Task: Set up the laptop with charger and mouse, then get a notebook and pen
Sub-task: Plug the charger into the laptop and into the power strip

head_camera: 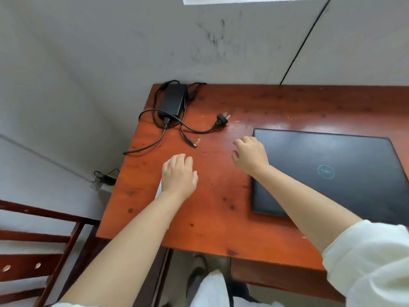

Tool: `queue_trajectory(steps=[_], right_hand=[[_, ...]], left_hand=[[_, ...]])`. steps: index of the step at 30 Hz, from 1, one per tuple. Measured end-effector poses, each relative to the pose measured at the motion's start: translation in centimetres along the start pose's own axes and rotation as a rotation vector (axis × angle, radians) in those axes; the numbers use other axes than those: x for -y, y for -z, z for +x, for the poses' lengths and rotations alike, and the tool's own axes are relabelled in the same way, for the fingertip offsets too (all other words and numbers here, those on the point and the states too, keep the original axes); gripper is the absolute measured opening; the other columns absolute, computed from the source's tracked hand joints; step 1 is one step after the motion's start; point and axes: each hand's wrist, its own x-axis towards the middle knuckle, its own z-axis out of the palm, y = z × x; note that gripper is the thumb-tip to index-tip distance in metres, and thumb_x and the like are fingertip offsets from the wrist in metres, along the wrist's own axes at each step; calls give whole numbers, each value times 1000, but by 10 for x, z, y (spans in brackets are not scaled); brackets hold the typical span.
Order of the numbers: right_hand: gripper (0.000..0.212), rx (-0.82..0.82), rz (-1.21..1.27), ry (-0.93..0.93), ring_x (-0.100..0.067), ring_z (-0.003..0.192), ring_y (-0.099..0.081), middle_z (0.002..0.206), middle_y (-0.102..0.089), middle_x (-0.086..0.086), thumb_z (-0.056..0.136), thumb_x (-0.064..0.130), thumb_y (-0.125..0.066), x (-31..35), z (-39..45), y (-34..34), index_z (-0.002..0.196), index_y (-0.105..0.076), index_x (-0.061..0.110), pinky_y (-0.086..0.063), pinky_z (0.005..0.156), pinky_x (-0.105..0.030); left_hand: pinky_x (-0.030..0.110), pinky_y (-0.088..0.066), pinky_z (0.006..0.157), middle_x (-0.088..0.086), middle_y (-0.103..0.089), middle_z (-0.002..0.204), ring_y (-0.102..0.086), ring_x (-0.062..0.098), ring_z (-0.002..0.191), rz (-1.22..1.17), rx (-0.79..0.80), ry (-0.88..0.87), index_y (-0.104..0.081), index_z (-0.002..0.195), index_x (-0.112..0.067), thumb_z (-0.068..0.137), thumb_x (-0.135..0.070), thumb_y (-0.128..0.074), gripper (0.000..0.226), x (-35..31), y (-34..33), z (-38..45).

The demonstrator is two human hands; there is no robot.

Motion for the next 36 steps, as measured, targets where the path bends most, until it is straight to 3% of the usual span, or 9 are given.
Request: queue_trajectory(steps=[5,9,15,19,23,27,30,33,36], right_hand=[[42,29,-140,-40,-34,122,-39,137,-43,-15,83,7,-54,28,85,-11,125,-46,9,-37,99,-44],[50,192,-270,-116,-33,140,-14,153,-21,-9,86,4,-51,38,139,-26,134,-41,19,-20,113,-51],[35,306,-316,12,-32,116,-46,124,-51,-14,91,15,-49,28,147,-16,125,-51,18,-44,90,-37],[33,342,-212,103,-31,103,-57,109,-59,-11,87,30,-54,40,89,-8,118,-55,19,-45,79,-34],[36,414,-143,26,-28,107,-53,110,-58,-6,88,34,-52,48,25,-28,122,-52,24,-42,83,-33],[45,324,-73,-103,-25,111,-49,115,-59,-3,89,40,-52,44,2,-37,131,-45,26,-41,87,-33],[44,151,67,-212,-30,116,-51,119,-63,-9,87,31,-59,34,-6,-27,127,-53,14,-42,95,-41],[33,-88,96,-349,-40,105,-59,108,-67,-22,79,10,-69,12,-21,-18,110,-65,-1,-47,89,-51],[37,-130,65,-544,-44,111,-56,116,-62,-30,76,3,-71,-15,-41,-19,110,-63,-7,-44,91,-55]], left_hand=[[37,-33,103,11,-49,136,-41,23,127,-29,6,-7,-52,121,-5,90,-23,-51,36,47,4,45],[37,-31,108,9,-45,141,-36,23,132,-32,29,-49,-48,128,-8,91,-24,-50,40,84,3,75],[36,-35,108,10,-49,138,-40,24,131,-140,40,-102,-48,130,-8,92,-23,-50,41,113,-3,109],[40,-39,103,15,-58,128,-48,29,122,-266,6,-160,-56,122,-2,90,-14,-53,33,107,-3,126],[40,-44,92,17,-65,115,-56,32,109,-242,-4,-275,-62,111,1,87,-8,-53,26,91,-6,140],[38,-39,96,17,-59,123,-50,31,117,-112,70,-412,-58,115,0,86,-4,-51,30,73,-18,155],[38,-32,103,9,-48,136,-38,26,127,163,196,-520,-52,125,-9,91,-6,-44,35,64,-26,168],[36,-34,101,7,-56,125,-45,26,120,338,243,-578,-56,118,-12,93,-8,-41,29,63,-30,177],[36,-41,93,11,-66,105,-58,27,103,274,170,-692,-64,104,-9,91,-9,-51,19,55,-22,181]])
